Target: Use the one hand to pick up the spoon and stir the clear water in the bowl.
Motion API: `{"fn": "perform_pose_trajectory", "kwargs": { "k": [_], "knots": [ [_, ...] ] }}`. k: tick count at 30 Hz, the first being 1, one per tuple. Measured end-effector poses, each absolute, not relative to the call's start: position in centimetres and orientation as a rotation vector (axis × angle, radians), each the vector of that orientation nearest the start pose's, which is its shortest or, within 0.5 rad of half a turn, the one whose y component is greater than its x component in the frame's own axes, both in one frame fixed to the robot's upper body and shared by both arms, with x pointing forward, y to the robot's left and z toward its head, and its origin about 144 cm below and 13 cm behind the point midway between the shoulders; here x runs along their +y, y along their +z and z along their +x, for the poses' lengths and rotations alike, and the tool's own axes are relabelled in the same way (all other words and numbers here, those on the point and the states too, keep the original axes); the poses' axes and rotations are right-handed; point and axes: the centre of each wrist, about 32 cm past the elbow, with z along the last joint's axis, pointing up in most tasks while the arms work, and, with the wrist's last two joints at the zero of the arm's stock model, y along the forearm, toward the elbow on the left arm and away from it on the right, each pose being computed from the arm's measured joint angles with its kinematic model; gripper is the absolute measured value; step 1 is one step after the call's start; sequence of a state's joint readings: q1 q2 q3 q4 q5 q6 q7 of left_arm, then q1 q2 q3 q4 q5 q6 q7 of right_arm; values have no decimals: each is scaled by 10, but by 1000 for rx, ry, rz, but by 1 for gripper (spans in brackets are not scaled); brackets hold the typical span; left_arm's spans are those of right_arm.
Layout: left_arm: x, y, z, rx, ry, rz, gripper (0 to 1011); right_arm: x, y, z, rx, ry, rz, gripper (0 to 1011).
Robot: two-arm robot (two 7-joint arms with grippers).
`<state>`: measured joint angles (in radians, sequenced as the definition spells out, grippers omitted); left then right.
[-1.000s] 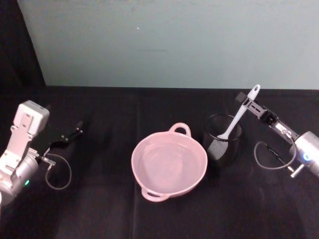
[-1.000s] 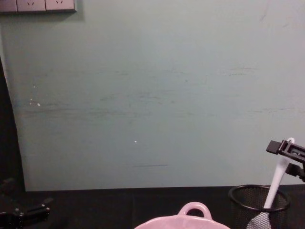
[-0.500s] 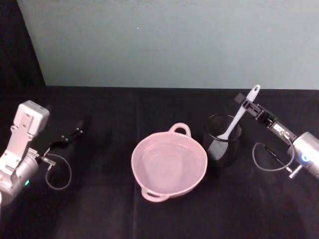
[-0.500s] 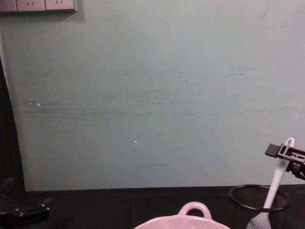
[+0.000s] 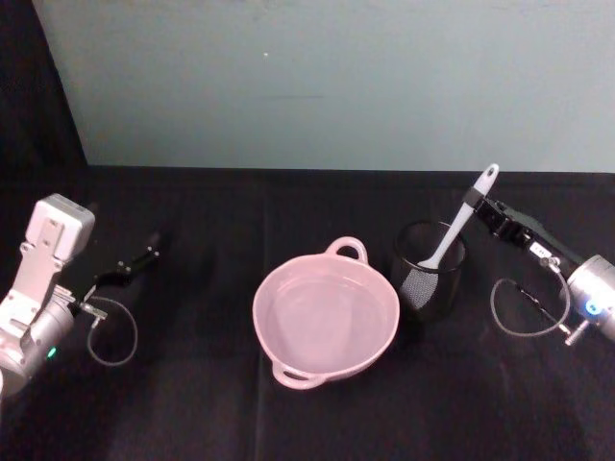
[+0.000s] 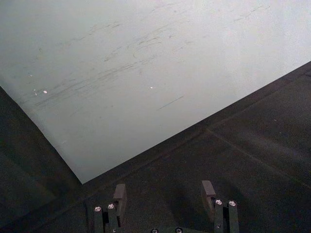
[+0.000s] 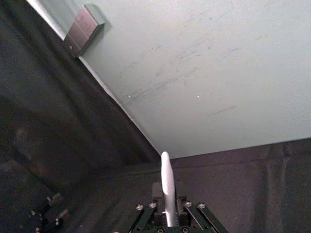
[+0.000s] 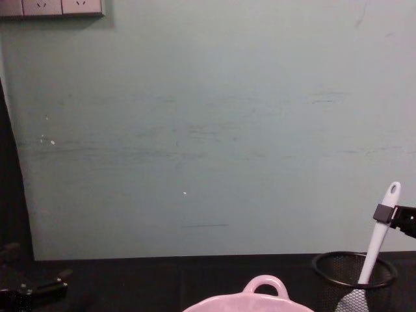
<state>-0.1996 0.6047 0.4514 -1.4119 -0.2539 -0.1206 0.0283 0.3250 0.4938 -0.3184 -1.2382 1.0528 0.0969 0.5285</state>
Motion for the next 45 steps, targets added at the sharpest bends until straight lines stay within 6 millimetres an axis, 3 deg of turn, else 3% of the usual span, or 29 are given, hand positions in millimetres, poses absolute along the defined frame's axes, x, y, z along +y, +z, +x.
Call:
{"fn": "perform_pose_trajectory", "kwargs": {
  "k": [3, 10, 22, 29, 45],
  "knots": [
    [310, 1140, 489, -285, 1248, 305, 1005, -332, 1158, 535, 415, -927, 279, 123],
    [310, 1140, 489, -285, 1248, 304, 1005, -328, 1178, 532, 251, -945, 181, 118],
    [310, 1140, 489, -285, 1248, 304, 1005, -312, 1244, 521, -12, -901, 76, 118],
    [310, 1140, 489, -285, 1248, 305, 1005, -307, 1271, 519, -70, -878, 60, 118],
    [310, 1140, 489, -285, 1248, 304, 1005, -307, 1272, 519, -70, -878, 59, 118]
  ]
}}
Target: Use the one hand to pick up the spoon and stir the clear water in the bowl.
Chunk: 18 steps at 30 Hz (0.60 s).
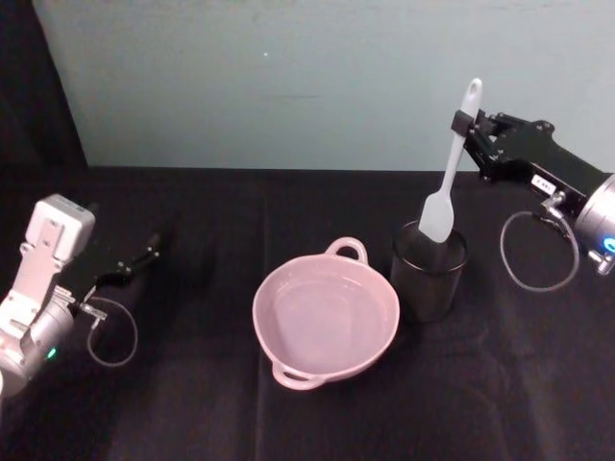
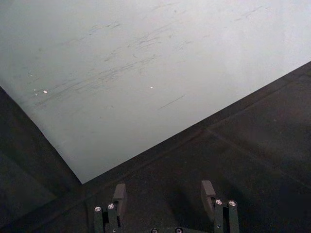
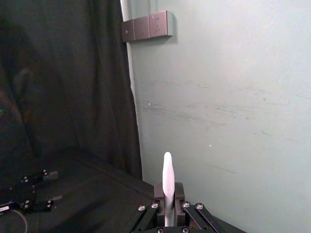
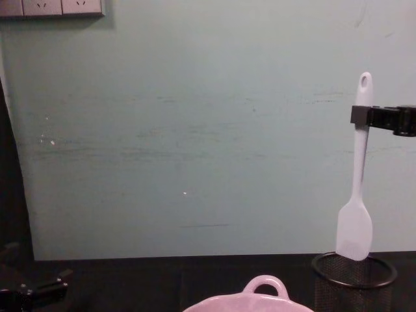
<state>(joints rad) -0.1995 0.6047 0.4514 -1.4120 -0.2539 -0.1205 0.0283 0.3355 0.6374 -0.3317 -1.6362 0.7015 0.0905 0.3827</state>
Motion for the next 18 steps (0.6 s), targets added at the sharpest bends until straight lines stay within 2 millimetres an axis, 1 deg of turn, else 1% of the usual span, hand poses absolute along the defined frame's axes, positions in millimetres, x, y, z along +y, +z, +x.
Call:
{"fn": "perform_pose_trajectory", "kwargs": {
  "k": [14, 18],
  "knots": [
    [310, 1140, 489, -285, 1248, 304, 1005, -307, 1270, 519, -66, -878, 60, 118],
    [310, 1140, 489, -285, 1248, 305, 1005, -299, 1272, 519, -86, -865, 53, 118]
  ]
}}
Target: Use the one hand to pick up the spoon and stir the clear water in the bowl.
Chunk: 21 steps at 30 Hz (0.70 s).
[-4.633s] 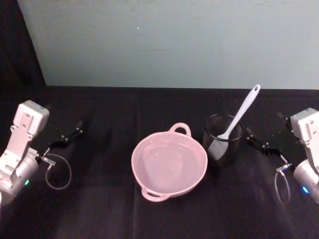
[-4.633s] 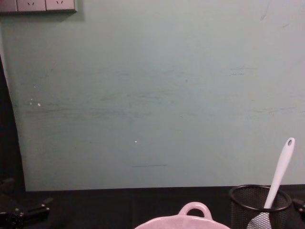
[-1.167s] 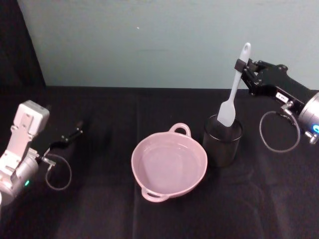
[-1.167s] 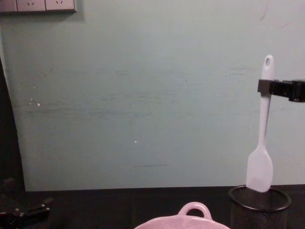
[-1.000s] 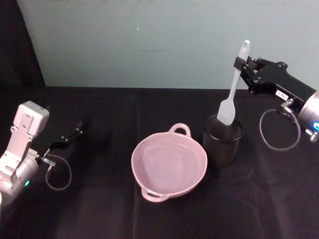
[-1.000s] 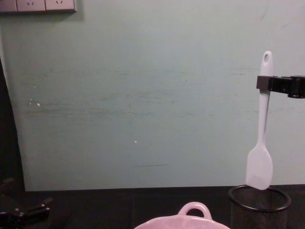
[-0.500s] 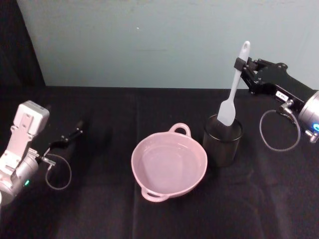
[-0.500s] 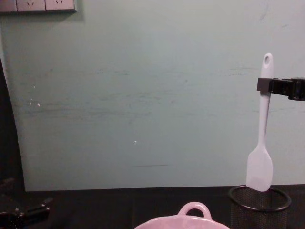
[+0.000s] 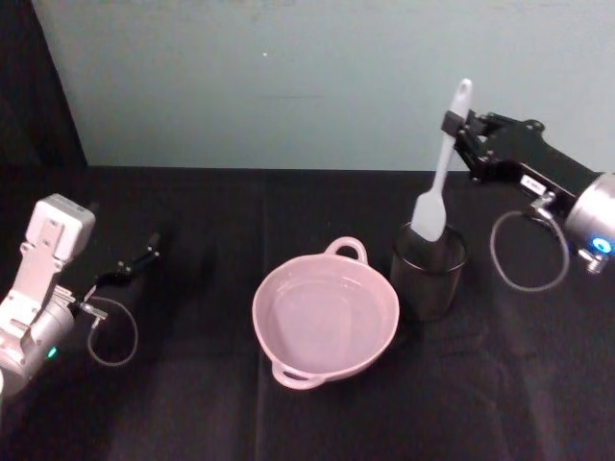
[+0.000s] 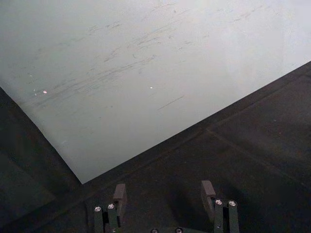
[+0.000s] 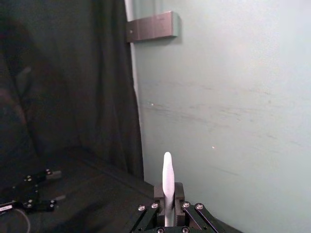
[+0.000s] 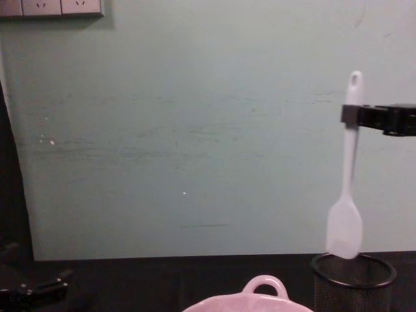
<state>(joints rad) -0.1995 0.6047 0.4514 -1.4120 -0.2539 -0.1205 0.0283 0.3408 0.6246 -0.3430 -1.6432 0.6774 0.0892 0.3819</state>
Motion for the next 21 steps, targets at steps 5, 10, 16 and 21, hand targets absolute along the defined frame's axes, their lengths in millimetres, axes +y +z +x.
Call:
{"fn": "perform_pose_trajectory", "kwargs": {
  "k": [5, 10, 16, 21],
  "knots": [
    [310, 1140, 489, -285, 1248, 305, 1005, -277, 1276, 524, -114, -814, 56, 118],
    [310, 1140, 489, -285, 1248, 304, 1005, -245, 1273, 534, -121, -728, 61, 118],
    [310, 1140, 489, -285, 1248, 305, 1005, -222, 1260, 539, -111, -677, 44, 118],
    [310, 1140, 489, -285, 1248, 304, 1005, -210, 1243, 537, -113, -653, 25, 118]
  ]
}}
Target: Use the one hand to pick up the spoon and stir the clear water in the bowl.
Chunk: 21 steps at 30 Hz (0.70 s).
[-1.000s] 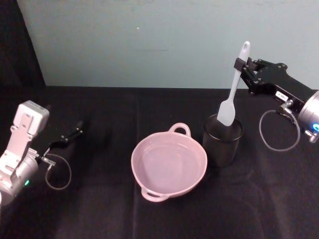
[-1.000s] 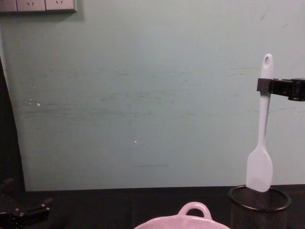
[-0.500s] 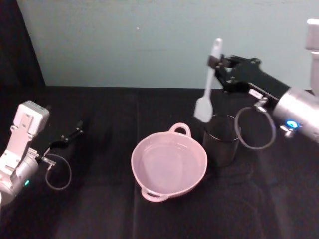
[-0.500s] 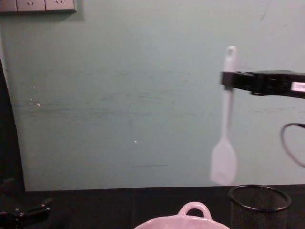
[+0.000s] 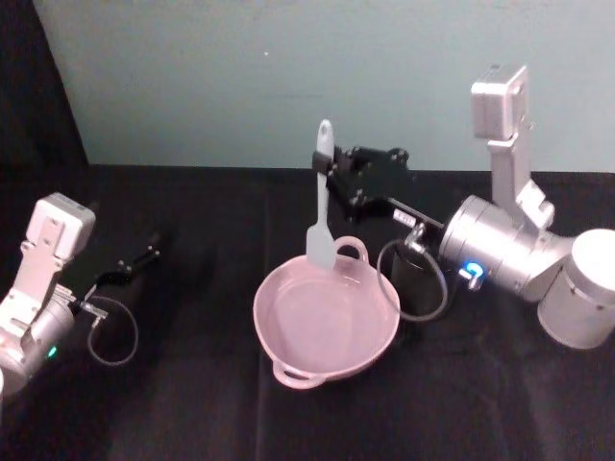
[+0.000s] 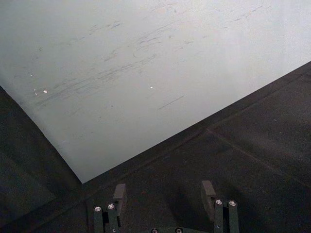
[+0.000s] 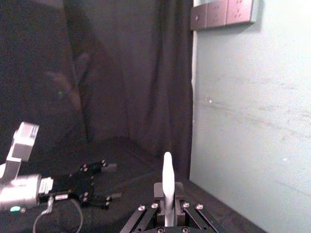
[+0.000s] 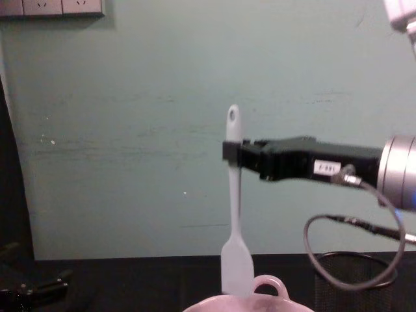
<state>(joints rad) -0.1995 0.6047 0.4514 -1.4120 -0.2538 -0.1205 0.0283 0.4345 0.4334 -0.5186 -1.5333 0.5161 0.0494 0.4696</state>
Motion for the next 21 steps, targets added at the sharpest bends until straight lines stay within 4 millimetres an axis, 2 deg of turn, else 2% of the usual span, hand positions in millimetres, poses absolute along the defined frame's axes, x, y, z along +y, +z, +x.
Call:
{"fn": "perform_pose_trajectory", "kwargs": {
  "k": [9, 15, 21],
  "knots": [
    [310, 1140, 489, -285, 1248, 305, 1005, -202, 1212, 528, -98, -626, 19, 118],
    [310, 1140, 489, -285, 1248, 305, 1005, -199, 1202, 523, -82, -622, 26, 118],
    [310, 1140, 489, -285, 1248, 304, 1005, -195, 1191, 527, -31, -632, 44, 118]
  ]
}}
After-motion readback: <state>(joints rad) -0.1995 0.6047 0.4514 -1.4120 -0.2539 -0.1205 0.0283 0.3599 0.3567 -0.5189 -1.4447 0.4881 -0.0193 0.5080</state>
